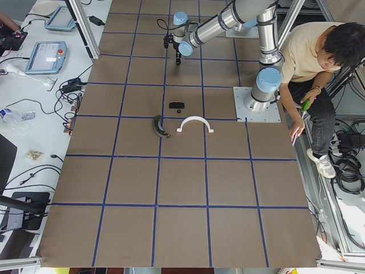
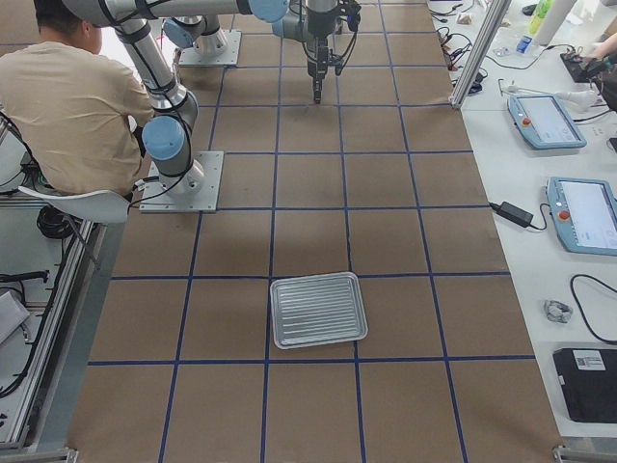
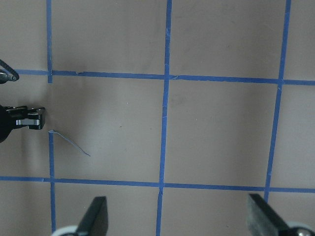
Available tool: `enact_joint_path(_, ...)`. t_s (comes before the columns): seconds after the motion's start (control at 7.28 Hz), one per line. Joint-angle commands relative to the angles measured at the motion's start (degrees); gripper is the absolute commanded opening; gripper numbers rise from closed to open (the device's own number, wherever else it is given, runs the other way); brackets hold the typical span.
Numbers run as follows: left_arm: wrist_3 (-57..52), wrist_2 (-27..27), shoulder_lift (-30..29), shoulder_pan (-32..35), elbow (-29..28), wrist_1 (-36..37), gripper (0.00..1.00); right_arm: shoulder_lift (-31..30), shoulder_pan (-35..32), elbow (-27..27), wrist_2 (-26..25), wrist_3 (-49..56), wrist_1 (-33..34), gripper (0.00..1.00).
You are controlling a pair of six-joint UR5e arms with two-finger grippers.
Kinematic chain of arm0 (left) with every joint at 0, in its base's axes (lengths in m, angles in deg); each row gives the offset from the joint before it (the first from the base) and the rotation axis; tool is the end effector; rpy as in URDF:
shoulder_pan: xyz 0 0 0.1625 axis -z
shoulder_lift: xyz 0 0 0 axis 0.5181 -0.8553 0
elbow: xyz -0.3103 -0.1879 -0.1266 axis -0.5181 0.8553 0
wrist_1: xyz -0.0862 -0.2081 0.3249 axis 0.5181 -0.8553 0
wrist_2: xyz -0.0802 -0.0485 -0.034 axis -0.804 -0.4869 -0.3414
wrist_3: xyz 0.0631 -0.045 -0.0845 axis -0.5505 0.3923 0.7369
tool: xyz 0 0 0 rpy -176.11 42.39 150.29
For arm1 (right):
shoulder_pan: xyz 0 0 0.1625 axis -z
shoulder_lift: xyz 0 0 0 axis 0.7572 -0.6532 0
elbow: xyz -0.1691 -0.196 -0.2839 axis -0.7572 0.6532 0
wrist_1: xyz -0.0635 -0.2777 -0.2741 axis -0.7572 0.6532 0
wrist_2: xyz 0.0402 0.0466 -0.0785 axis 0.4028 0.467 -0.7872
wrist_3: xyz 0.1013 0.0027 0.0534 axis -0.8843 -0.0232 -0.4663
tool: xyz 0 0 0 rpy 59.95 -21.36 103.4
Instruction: Place bearing gear from tray to pile
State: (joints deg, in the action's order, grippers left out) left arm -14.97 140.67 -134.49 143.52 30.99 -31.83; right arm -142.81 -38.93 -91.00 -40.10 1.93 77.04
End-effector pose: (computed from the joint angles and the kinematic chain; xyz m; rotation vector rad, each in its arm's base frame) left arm -0.3247 -0.4353 0.1310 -0.0736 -3.1081 0.0578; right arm 0.1206 -0.4419 0.4603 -0.0795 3.1277 -0.0222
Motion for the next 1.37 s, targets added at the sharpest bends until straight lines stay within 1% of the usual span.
enact_joint_path(0.0,-0.28,-0.01,0.64,0.01,-0.02,-0.08,0.00,0.69,-0.09,0.54,-0.34,1.73,-0.27,1.00)
enact_joint_path(0.14,-0.46,-0.01,1.34,-0.17,-0.02,-0.34,0.00,1.57,-0.09,1.06,-0.43,3.40,-0.01,1.00)
enact_joint_path(0.41,-6.32,0.34,3.71,-2.17,-0.20,-2.61,0.00,3.41,-0.09,1.07,-0.43,3.59,0.34,1.00)
enact_joint_path(0.55,-10.00,0.60,5.11,-4.54,0.32,-5.24,0.00,4.29,-0.09,1.94,-0.69,3.59,0.61,1.00)
enact_joint_path(0.69,-16.39,1.04,7.04,-7.43,0.76,-8.05,0.00,5.78,-0.09,3.60,-0.61,3.59,0.52,1.00)
enact_joint_path(0.82,-21.16,1.04,9.06,-11.46,0.77,-11.30,0.00,7.45,-0.09,6.05,-0.69,3.59,0.00,1.00)
enact_joint_path(0.96,-29.12,0.96,10.30,-17.16,0.77,-15.42,0.00,8.59,-0.44,7.30,-0.61,3.59,-0.18,1.00)
enact_joint_path(1.1,-36.86,1.13,10.75,-22.96,0.77,-17.20,0.00,8.69,-1.92,7.22,-0.78,3.59,-0.27,1.00)
enact_joint_path(1.24,-44.33,2.79,10.84,-28.59,0.77,-16.96,0.00,8.69,-3.07,6.96,-1.48,3.51,-0.27,1.00)
